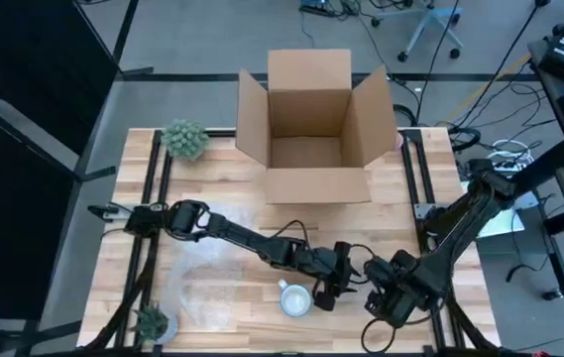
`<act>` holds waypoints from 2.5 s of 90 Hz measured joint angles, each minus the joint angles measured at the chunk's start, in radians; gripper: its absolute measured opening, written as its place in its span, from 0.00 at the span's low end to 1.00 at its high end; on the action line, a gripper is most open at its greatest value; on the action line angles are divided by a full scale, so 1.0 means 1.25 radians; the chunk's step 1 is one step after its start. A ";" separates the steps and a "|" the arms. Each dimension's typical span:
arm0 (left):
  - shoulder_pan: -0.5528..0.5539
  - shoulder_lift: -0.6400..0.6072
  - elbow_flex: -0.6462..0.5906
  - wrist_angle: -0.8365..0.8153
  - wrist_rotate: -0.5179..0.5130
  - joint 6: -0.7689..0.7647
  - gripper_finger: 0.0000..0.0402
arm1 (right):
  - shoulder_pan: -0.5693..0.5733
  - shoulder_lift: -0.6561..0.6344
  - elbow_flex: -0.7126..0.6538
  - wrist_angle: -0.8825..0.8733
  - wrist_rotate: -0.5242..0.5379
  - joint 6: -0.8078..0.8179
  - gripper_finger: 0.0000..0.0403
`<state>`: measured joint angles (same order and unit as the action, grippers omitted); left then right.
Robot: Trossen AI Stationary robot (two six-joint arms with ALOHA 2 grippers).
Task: Wrap mug
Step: Wrap the yellow mug with the bubble wrap
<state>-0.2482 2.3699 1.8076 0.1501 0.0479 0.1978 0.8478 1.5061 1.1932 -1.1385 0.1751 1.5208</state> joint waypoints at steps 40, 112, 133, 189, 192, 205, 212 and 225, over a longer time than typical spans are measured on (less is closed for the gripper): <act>0.000 0.000 0.000 -0.003 0.000 0.000 0.45 | 0.017 -0.063 0.046 -0.191 0.005 0.116 0.73; 0.000 0.000 0.000 -0.002 0.000 -0.001 0.45 | 0.016 0.130 -0.030 -0.080 0.022 0.101 0.67; 0.000 0.000 0.000 -0.005 0.000 -0.001 0.45 | 0.013 0.090 0.037 -0.156 0.011 0.106 0.62; 0.000 0.000 0.000 -0.008 0.000 -0.002 0.45 | 0.013 0.025 0.066 -0.106 0.027 0.069 0.17; 0.000 0.000 0.000 -0.008 0.000 -0.002 0.45 | 0.013 0.024 0.036 -0.067 0.024 0.067 0.12; 0.000 0.001 0.000 -0.010 0.000 -0.004 0.45 | 0.014 0.023 -0.109 0.099 0.020 0.101 0.02; 0.000 0.002 0.000 -0.011 0.000 -0.004 0.45 | 0.013 0.021 -0.189 0.201 0.010 0.129 0.03; 0.000 0.002 0.000 -0.006 0.000 -0.004 0.45 | 0.012 0.010 -0.285 0.324 -0.001 0.166 0.00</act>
<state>-0.2481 2.3730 1.8072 0.1422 0.0483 0.1928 0.8631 1.5186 0.8371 -0.7332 0.1735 1.7283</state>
